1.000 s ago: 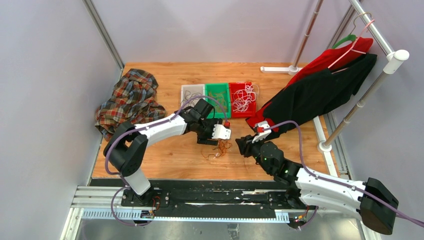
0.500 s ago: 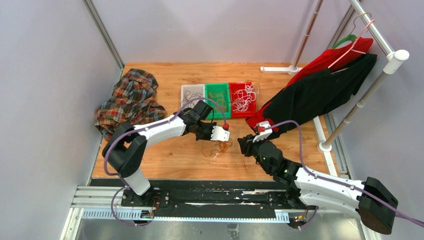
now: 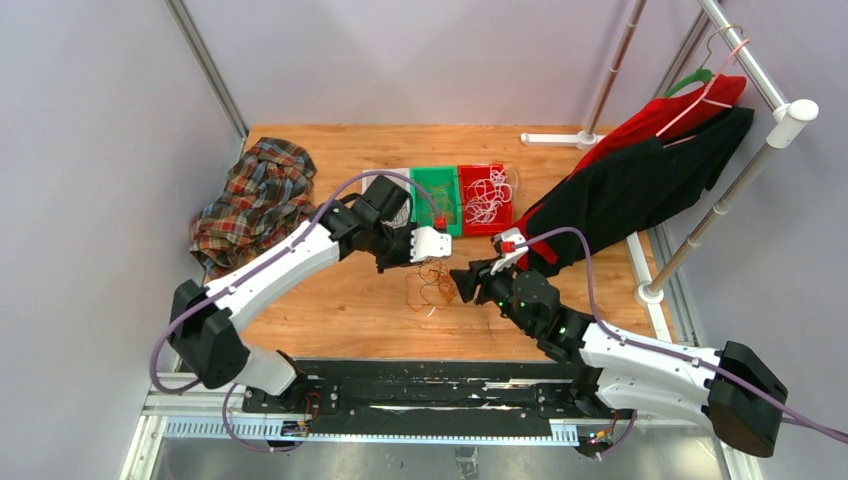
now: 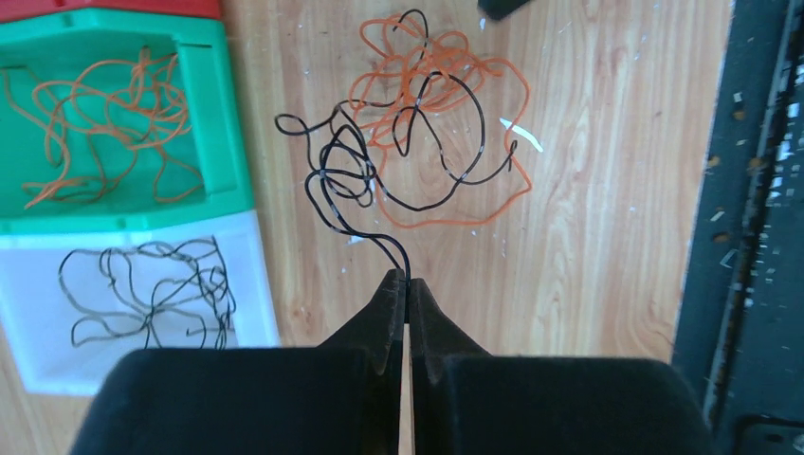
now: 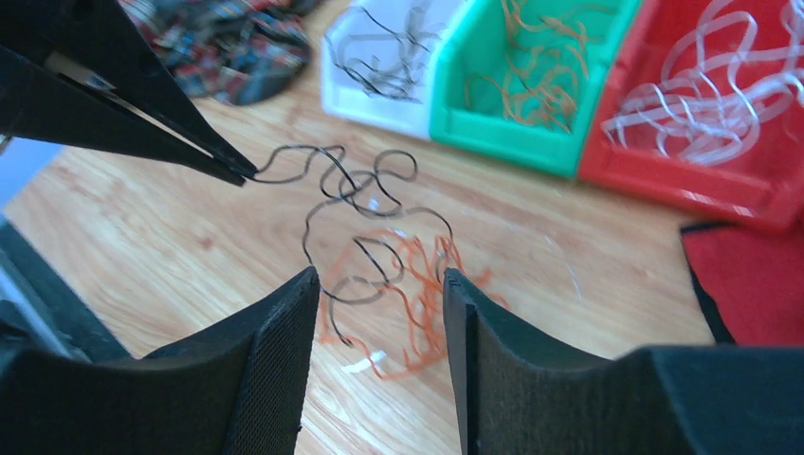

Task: Untangle the cables

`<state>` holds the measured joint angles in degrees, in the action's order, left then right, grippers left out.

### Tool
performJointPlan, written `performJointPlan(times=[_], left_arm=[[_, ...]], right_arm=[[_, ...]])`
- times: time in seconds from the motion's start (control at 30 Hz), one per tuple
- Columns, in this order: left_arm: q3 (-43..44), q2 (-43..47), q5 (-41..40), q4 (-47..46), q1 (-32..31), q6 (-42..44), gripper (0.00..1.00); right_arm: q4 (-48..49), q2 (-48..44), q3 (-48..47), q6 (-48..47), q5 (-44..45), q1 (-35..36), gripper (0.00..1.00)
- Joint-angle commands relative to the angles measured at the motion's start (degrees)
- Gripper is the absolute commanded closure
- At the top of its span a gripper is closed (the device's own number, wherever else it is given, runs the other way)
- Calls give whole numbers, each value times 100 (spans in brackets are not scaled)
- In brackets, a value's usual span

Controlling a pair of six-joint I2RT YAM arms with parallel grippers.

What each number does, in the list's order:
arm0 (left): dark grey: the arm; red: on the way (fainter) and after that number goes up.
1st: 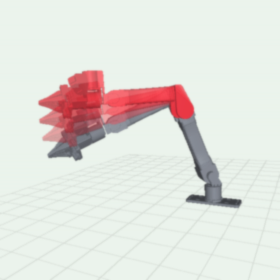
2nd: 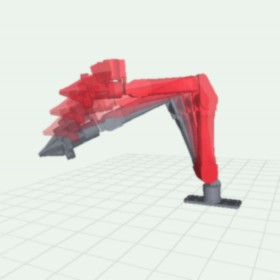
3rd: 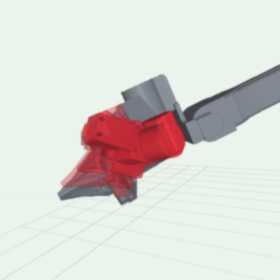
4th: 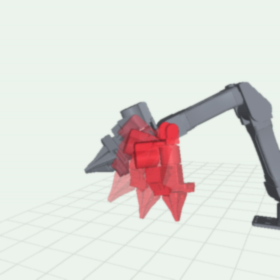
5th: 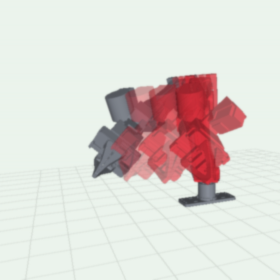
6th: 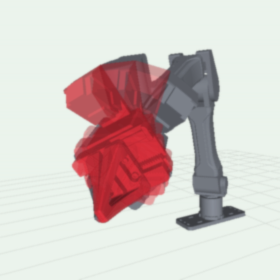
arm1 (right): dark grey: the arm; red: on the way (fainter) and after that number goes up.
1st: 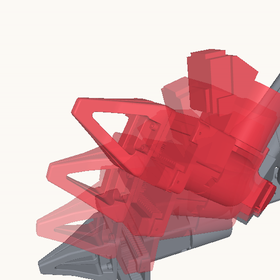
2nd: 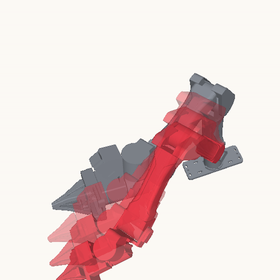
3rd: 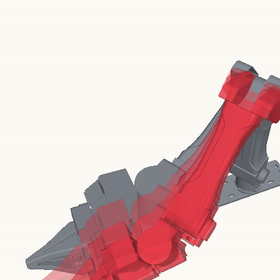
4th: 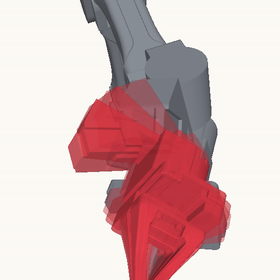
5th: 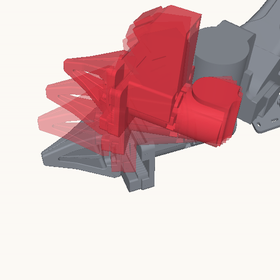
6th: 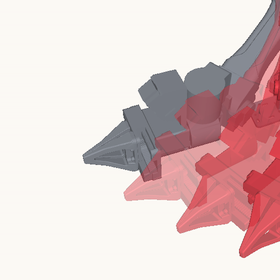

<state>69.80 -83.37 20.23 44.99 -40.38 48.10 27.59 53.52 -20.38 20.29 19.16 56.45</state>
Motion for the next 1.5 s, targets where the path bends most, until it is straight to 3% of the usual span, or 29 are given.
performJointPlan(times=[0.0, 0.7, 0.97, 1.17, 1.47], left_arm=[[495, 507, 1, 1014, -47, -594, 99], [2412, 913, 299, 2373, -49, -655, 100], [3549, 825, 532, 2818, -51, -686, 100], [4650, 769, 105, 2833, -49, -648, 100], [5991, 375, -956, 2818, -49, -288, 100]], right_arm=[[435, 232, -571, -287, -635, -36, 48], [1980, 2512, -1743, -58, -1609, 51, 45], [2678, 3248, -1488, -62, -1083, 34, 55], [3137, 3497, -1039, 181, -887, 33, 75], [3572, 3831, -507, 573, -813, 42, 74]])
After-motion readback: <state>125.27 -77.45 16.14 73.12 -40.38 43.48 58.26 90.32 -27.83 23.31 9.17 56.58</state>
